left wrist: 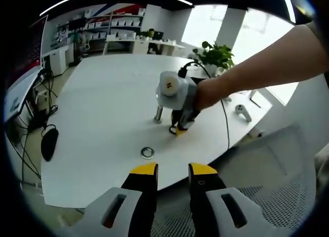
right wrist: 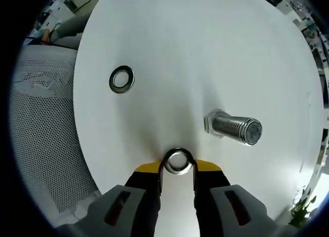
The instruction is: Place the washer onto the threaded stud by aligning its center hole with the stud, sliding it down to the base, and recovering from edge contact or off-axis alignment until the washer reaches the visible bottom stop.
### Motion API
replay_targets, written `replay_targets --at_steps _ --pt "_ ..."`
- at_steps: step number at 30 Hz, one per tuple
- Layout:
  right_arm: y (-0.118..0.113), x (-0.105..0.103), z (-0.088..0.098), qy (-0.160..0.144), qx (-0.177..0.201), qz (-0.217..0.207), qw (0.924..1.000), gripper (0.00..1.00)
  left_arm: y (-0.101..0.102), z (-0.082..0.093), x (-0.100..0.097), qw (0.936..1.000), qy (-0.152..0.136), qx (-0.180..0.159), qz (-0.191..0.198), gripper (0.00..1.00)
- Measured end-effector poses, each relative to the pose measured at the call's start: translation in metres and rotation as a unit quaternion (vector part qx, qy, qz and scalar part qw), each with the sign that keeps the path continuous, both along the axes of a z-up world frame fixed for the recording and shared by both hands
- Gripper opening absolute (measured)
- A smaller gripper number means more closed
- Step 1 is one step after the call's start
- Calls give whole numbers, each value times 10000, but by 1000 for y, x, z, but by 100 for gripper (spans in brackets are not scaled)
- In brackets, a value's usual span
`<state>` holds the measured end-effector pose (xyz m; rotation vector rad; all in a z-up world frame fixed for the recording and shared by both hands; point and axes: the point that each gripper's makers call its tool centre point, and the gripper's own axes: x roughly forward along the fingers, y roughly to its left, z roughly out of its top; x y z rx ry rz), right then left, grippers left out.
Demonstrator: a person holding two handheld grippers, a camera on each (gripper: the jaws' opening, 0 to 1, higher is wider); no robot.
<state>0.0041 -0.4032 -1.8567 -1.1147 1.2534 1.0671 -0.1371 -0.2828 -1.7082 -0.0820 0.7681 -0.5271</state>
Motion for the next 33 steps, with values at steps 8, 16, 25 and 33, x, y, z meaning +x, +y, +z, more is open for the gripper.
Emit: replay_targets --at_steps 8,16,25,33 --pt "-1 1 0 56 158 32 9999 26 0 0 -1 10000 13 18 -13 22" --pt "-1 0 1 65 278 16 9996 26 1 -1 0 10000 13 38 -15 22" --pt "1 -3 2 120 415 13 9991 29 0 0 0 10000 -8 16 -15 22" --pt "3 -2 1 74 269 41 9996 25 1 1 1 10000 -22 5 9 21"
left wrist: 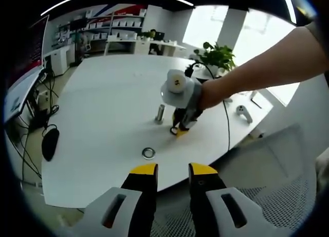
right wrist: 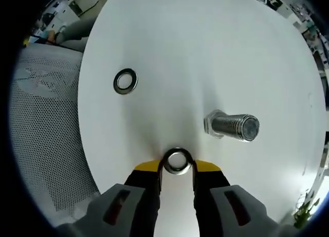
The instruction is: Place the washer onto the threaded stud by aligning its center hole with the stud, sliding it down to the base, and recovering from edge contact or off-axis alignment until the washer reaches the visible bottom stop.
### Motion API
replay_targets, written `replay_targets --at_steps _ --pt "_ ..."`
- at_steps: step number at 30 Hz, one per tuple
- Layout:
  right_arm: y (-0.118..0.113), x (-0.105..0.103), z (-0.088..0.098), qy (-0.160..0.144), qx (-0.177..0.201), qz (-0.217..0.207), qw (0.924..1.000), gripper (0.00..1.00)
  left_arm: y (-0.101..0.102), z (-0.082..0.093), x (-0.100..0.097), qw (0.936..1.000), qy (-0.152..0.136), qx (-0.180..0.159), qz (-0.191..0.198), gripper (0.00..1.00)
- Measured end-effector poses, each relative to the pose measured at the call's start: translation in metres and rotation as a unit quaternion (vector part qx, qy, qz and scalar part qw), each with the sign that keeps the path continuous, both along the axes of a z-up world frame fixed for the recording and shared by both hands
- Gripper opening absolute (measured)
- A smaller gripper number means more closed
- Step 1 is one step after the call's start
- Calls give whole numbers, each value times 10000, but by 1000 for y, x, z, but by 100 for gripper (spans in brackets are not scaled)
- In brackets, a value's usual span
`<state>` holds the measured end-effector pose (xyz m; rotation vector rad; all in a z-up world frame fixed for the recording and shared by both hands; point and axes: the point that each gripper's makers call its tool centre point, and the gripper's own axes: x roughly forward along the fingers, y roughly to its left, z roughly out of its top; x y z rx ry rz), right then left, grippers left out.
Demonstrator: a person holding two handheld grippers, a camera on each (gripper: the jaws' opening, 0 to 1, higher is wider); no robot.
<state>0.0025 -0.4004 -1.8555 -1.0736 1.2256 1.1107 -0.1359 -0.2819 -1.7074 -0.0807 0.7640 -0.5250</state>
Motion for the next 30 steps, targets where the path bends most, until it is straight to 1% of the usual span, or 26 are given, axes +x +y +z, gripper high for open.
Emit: replay_targets --at_steps 5,7,11,13,19,20,24,28,30 --pt "0 -1 1 -70 45 -1 10000 23 0 0 0 10000 1 3 -7 21" --pt "0 0 1 -113 111 12 9999 23 0 0 -1 10000 1 2 6 21" --pt "-1 0 2 -160 356 -190 9991 22 0 0 0 10000 5 9 -8 21" --pt "-2 -1 3 -166 398 -191 9989 22 0 0 -1 10000 8 18 -19 21" --pt "-4 -2 5 -231 311 -48 9992 22 0 0 -1 10000 2 12 -7 21" --pt "-2 2 7 -251 370 -83 9990 22 0 0 -1 10000 2 16 -12 21" --pt "-1 4 19 -248 503 -214 9982 22 -1 0 -1 10000 -2 10 -15 21" --pt "-2 7 30 -290 595 -223 9976 22 -1 0 -1 10000 -7 9 -30 21" --pt "-2 9 36 -359 651 -175 9971 22 -1 0 0 10000 -12 1 -26 21"
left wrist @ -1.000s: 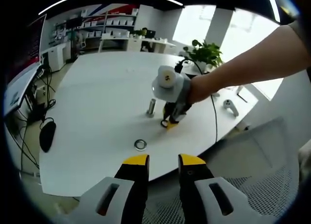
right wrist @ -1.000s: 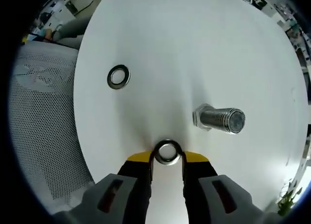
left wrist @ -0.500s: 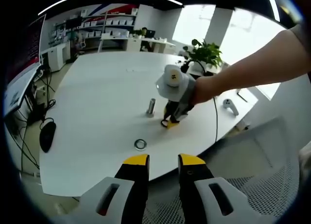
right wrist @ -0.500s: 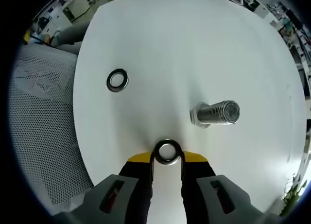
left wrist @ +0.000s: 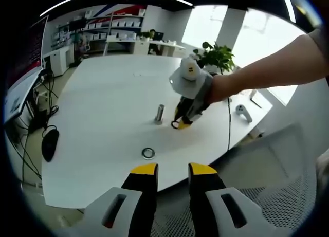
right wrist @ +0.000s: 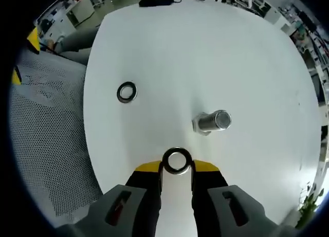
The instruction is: Place the washer onto the threaded stud by aligning its center hole with the stud, sliding it down to the base, and recovering from edge contact or off-axis alignment until the washer reaches the visible bottom stop.
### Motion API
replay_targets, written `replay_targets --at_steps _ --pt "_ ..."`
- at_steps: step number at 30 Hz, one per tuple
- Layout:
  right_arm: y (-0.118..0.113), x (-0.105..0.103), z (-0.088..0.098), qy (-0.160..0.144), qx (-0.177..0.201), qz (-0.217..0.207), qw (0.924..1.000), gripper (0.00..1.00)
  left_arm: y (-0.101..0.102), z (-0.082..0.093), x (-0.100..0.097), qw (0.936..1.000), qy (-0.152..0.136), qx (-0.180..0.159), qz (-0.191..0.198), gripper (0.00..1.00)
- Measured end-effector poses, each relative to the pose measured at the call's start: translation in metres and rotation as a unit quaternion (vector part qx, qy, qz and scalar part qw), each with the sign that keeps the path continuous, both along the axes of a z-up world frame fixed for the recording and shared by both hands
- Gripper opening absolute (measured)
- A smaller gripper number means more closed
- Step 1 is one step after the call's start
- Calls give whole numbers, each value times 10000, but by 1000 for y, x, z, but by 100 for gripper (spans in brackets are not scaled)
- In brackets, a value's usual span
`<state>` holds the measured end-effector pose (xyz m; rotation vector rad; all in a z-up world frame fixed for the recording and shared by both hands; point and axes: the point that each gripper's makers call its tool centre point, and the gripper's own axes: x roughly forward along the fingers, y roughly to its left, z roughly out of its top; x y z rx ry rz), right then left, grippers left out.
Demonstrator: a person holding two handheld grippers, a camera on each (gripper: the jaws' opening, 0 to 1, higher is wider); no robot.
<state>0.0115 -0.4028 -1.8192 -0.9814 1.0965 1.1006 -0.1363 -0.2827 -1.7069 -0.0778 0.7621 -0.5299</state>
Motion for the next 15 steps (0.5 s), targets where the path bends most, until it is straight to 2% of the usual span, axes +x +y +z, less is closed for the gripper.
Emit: replay_targets --at_steps 9,15 --pt "3 15 34 -273 380 15 9989 22 -1 1 0 10000 -6 -9 -14 20" --pt "12 22 47 -375 506 83 9980 22 -1 0 0 10000 4 -11 -24 20"
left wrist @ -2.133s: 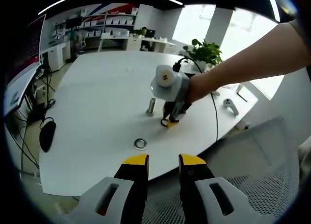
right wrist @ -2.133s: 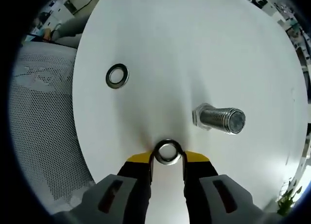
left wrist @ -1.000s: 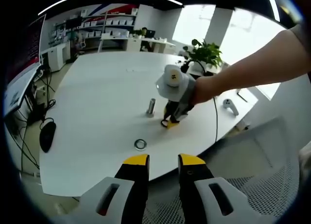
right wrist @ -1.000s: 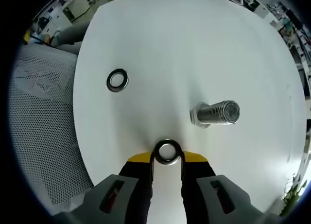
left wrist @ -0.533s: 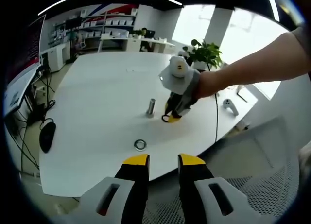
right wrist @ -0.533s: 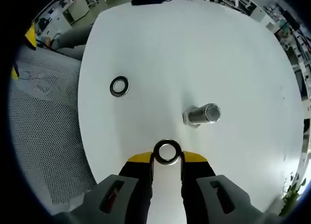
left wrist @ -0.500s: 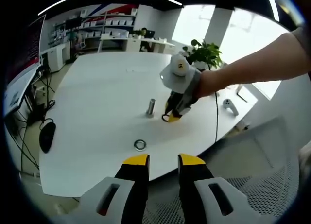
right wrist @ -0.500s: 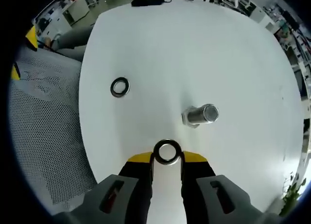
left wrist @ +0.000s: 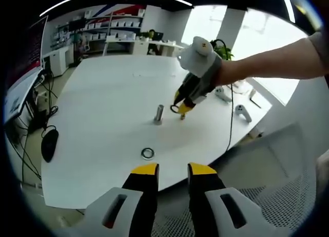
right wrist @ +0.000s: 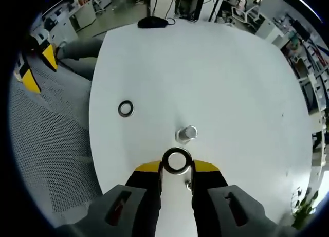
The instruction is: Place the washer onto the threaded stud by aligning its center hole with the stud, sliding it down to the base, and recovering from edge contact or off-axis alignment until the washer reaches the visible bottom stop.
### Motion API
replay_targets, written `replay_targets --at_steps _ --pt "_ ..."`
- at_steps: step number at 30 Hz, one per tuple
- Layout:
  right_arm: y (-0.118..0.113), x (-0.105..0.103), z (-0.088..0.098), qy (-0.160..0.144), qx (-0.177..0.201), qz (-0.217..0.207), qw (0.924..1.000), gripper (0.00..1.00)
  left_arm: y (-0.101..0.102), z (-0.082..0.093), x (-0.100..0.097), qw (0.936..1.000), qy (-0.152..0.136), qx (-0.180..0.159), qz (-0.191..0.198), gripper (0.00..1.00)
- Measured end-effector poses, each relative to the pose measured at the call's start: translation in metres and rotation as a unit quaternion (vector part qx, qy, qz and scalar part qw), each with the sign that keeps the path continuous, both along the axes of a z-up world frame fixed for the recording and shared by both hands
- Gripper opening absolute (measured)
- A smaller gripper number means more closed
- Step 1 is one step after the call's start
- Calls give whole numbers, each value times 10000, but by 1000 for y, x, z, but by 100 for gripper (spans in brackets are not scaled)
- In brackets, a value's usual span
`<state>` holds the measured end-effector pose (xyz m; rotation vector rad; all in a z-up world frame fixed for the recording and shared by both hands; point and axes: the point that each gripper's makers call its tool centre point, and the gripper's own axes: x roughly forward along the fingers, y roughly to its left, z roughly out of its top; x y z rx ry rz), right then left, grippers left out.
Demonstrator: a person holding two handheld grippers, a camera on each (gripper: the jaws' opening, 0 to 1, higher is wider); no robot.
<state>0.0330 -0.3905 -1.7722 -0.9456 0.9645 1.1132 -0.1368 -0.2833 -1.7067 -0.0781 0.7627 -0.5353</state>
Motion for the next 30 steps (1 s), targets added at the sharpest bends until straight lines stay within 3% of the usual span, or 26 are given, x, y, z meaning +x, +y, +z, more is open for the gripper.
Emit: replay_targets --at_steps 9,30 --pt "20 11 -1 -19 15 65 10000 22 0 -1 -1 10000 22 15 -11 20" --pt "27 25 -26 130 -314 195 9992 22 1 -3 0 10000 60 37 26 20"
